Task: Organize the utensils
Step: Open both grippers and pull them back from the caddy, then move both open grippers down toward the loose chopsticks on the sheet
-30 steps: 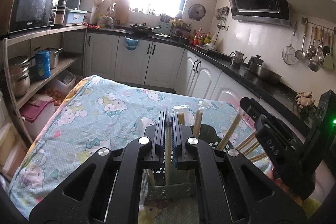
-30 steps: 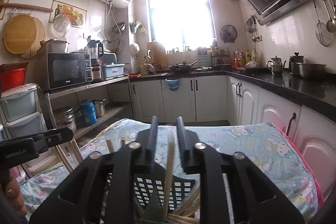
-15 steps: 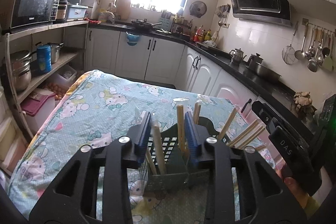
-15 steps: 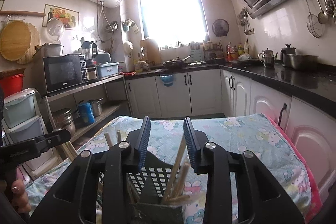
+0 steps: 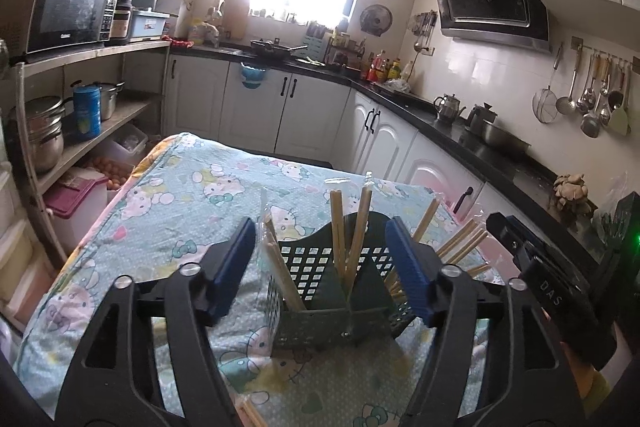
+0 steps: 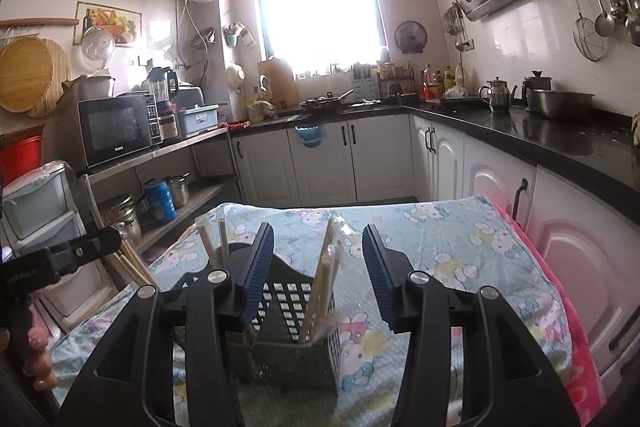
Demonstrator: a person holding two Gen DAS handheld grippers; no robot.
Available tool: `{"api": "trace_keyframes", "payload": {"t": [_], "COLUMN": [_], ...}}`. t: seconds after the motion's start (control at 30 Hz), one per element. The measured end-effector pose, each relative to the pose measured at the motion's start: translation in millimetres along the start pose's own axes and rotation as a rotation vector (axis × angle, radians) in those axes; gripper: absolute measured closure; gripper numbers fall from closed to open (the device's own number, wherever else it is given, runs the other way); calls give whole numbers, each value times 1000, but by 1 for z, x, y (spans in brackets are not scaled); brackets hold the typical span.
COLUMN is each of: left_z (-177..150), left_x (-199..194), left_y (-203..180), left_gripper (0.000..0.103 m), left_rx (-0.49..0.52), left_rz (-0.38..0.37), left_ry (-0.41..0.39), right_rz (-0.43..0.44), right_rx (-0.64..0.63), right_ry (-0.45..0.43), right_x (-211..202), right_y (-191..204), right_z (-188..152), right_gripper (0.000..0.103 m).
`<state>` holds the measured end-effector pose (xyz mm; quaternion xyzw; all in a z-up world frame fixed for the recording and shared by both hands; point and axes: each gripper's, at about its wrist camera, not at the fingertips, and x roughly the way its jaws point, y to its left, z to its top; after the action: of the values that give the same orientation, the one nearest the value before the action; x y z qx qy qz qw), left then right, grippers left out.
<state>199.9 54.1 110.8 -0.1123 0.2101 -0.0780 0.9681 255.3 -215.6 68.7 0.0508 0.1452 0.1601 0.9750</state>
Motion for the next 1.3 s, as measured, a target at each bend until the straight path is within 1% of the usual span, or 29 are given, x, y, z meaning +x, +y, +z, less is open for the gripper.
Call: {"api": "trace_keyframes", "payload": {"t": [0.03, 0.23, 0.47, 0.67, 0.97, 1.1, 1.3], "left_z": [-1, -6, -20, -36, -51, -62, -77], "left_x": [-2, -14, -21, -21, -26, -24, -21], "left_y": [0, 5, 10, 18, 24, 26, 25], "left_gripper": [36, 25, 20, 20, 20, 20, 20], "left_rx": [0, -5, -10, -31, -48, -55, -59], "left_rz": [1, 13, 33, 45, 59, 61, 57], "left_ry": [-1, -1, 21, 58, 88, 115, 159], "right_rz": [0, 8, 15, 20, 36, 46, 56], "right_rx": [1, -13, -29, -47, -45, -48, -68], "right_ry": [2, 23, 67, 113, 175, 206, 280], "right_x": [-2, -15, -24, -31, -37, -39, -41], "right_y": [0, 0, 2, 4, 3, 5, 5], "right_z": [-1, -8, -21, -37, -55, -61, -79], "right_gripper": [57, 57, 56, 55, 54, 52, 51]}}
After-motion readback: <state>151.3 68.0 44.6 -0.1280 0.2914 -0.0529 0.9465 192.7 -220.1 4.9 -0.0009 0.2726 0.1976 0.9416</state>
